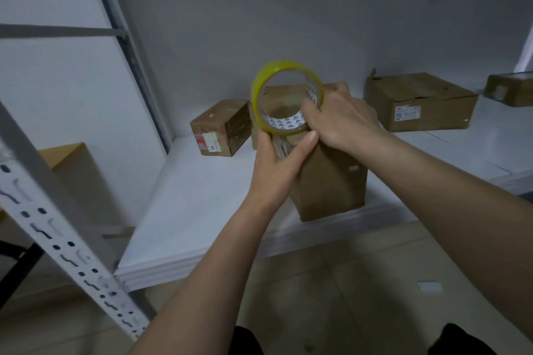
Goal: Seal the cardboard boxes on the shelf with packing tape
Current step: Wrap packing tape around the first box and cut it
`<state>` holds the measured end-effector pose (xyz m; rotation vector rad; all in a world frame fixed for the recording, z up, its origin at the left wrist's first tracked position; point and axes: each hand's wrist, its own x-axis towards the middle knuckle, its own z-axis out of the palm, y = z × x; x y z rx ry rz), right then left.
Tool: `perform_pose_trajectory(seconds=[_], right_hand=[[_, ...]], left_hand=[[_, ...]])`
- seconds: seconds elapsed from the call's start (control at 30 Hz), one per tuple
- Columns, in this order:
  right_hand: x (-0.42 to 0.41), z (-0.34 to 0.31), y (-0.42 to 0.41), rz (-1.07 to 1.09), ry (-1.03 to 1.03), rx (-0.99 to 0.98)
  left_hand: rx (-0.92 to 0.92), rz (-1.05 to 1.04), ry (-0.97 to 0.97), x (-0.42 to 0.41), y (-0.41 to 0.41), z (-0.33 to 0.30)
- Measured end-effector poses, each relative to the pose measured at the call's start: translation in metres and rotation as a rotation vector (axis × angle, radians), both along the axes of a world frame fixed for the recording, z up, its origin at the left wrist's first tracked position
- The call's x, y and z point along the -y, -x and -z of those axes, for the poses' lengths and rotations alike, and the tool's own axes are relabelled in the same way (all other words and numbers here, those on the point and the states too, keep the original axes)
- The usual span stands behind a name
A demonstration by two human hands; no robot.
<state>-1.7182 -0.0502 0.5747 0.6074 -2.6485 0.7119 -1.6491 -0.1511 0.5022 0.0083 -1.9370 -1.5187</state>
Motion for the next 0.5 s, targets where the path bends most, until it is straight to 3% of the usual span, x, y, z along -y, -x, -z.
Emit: perform_pose_trajectory(seconds=[0.13,0.37,0.5], right_hand=[[-0.009,-0.003,0.010,0.011,-0.016,-0.018],[-0.028,0.000,0.028,-0.025,0.194,0.066],[-0.034,0.000,0.030,-0.065,0.326,0.133]], left_hand=[[0.009,0.000,0.013,0.002,0.014,0.004],[0.078,-0.095,0.316,0.007,0.020,0.004],[0.087,-0.107,0.346,0.008,0.021,0.006]])
